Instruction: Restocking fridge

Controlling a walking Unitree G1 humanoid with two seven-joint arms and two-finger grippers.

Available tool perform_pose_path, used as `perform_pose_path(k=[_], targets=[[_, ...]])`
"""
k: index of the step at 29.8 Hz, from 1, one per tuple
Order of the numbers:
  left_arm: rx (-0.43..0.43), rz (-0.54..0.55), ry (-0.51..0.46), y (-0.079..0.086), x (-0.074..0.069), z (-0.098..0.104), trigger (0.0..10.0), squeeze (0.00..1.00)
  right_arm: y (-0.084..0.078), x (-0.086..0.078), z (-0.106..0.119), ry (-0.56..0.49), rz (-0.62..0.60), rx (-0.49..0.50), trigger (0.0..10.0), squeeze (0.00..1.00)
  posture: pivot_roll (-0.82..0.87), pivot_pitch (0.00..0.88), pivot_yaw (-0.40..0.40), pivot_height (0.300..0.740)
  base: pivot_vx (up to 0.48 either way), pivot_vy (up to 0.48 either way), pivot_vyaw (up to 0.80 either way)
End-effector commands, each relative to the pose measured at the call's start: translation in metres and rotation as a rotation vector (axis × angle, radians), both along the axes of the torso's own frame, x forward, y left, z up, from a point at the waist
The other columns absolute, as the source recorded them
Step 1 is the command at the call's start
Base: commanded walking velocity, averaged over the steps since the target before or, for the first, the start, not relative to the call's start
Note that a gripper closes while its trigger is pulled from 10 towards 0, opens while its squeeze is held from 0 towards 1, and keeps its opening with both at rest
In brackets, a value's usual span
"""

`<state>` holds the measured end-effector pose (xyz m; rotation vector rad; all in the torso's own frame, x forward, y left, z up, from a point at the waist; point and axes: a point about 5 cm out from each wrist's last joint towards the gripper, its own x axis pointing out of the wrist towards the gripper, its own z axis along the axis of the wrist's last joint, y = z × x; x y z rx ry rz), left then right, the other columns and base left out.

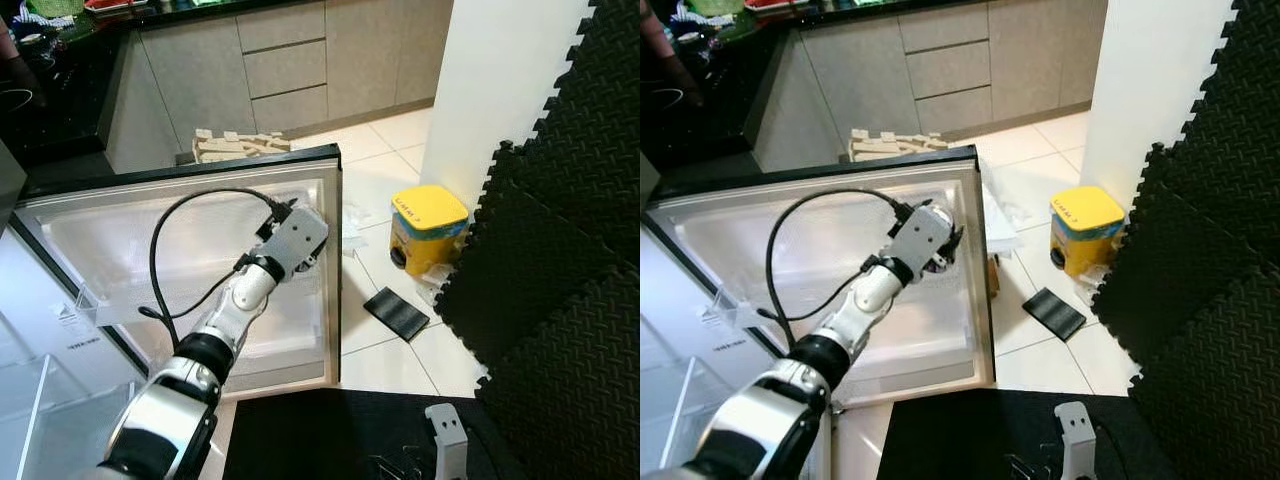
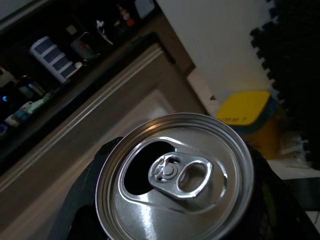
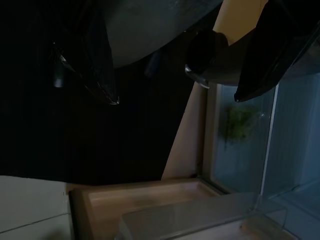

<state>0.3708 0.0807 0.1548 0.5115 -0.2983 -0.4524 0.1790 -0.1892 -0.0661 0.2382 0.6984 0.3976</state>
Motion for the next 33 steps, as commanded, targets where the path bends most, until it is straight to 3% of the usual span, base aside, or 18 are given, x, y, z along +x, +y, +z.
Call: perform_pose_path(k=[1,2,6,8,13,16,17,21,24,33], targets=[[0.016,0.041,0.011,0.014,0.002,-0.003,10.0,0.00,-0.004,-0.001,0.000,-0.016,-0.022,-0.012,10.0,0.00,-0.13,0.092,0.090,0.740,0.000,0.000,0.00],[0.016,0.041,0.011,0.014,0.002,-0.003,10.0,0.00,-0.004,-0.001,0.000,-0.016,-0.022,-0.012,10.0,0.00,-0.13,0.092,0.090,0.740,0.000,0.000,0.00],[0.008,0.068,0.025,0.017,0.005,-0.004,10.0,0.00,-0.019,0.024,0.030,-0.233,0.018,0.050,10.0,0.00,-0.14,0.097,0.097,0.740,0.000,0.000,0.00],[0.009,0.070,0.024,0.018,0.005,-0.004,10.0,0.00,-0.020,0.027,0.034,-0.261,0.031,0.070,10.0,0.00,-0.14,0.097,0.097,0.740,0.000,0.000,0.00],[0.007,0.088,0.026,0.021,0.007,-0.003,10.0,0.00,-0.033,0.046,0.082,-0.458,0.257,0.105,10.0,0.00,-0.14,0.098,0.097,0.740,0.000,0.000,0.00],[0.004,0.092,0.026,0.022,0.008,-0.003,10.0,0.00,-0.034,0.048,0.090,-0.483,0.302,0.103,10.0,0.00,-0.14,0.098,0.097,0.740,0.000,0.000,0.00],[-0.007,0.104,0.027,0.024,0.008,-0.003,10.0,0.00,-0.033,0.050,0.107,-0.529,0.398,0.086,10.0,0.00,-0.14,0.099,0.096,0.740,0.000,0.000,0.00],[-0.032,0.122,0.030,0.027,0.009,-0.002,10.0,0.00,-0.027,0.051,0.128,-0.583,0.503,0.064,10.0,0.00,-0.15,0.108,0.101,0.740,0.000,0.000,0.00],[-0.052,0.135,0.031,0.029,0.009,-0.002,10.0,0.00,-0.021,0.054,0.144,-0.640,0.541,0.037,10.0,0.00,-0.14,0.123,0.106,0.740,0.000,0.000,0.00],[-0.058,0.153,0.039,0.033,0.009,-0.004,10.0,0.00,-0.016,0.053,0.164,-0.682,0.565,0.002,10.0,0.00,-0.15,0.157,0.114,0.740,0.000,0.000,0.00]])
